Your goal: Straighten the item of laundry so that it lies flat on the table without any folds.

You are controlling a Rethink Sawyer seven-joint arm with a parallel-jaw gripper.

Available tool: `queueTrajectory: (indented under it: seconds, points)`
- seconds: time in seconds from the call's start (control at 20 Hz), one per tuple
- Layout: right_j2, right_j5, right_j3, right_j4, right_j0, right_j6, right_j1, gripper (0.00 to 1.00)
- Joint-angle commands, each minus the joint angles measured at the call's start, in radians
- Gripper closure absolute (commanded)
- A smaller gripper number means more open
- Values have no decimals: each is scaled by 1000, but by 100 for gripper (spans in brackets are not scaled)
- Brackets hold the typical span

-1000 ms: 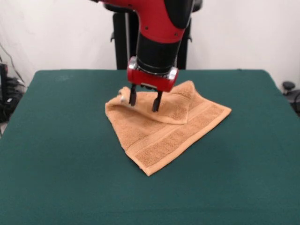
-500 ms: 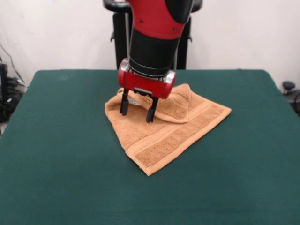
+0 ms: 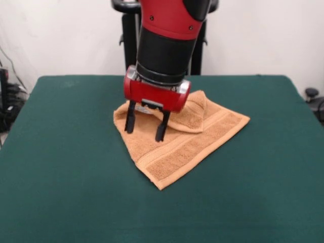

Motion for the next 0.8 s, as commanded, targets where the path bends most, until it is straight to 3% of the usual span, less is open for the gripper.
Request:
queueTrajectory:
  seconds: [0.05, 0.45, 0.8]
  points:
    - [120, -78, -57, -51, 23, 7, 161, 0]
    - [137, -235, -75, -77, -4, 11, 255, 0]
    - [149, -276, -134, -102, -32, -46, 319, 0]
